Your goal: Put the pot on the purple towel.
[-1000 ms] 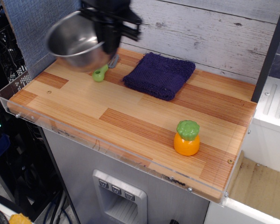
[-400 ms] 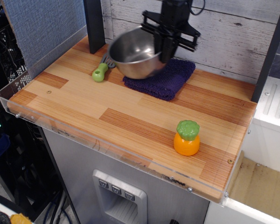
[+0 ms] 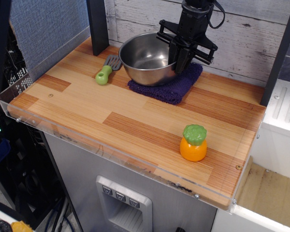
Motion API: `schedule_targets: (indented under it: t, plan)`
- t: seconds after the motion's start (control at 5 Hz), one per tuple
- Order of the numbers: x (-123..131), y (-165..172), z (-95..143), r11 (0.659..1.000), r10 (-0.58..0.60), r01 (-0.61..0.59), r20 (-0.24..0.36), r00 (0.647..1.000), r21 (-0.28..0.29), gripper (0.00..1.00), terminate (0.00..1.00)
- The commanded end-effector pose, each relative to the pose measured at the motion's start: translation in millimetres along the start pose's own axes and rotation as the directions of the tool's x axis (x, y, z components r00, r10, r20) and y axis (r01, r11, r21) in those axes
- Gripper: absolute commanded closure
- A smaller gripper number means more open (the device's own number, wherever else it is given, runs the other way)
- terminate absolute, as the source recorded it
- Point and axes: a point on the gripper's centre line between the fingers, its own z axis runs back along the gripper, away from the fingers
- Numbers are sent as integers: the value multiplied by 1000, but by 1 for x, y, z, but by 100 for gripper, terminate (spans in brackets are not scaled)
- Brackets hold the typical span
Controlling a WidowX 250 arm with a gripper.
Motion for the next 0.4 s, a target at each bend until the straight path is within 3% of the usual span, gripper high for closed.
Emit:
schedule_targets:
  t: [0.0, 0.2]
  plan:
    - [-2, -21, 40, 999, -44, 41, 98, 994, 33, 100, 0]
    - [-2, -31, 38, 997, -68, 64, 95, 993, 45, 100, 0]
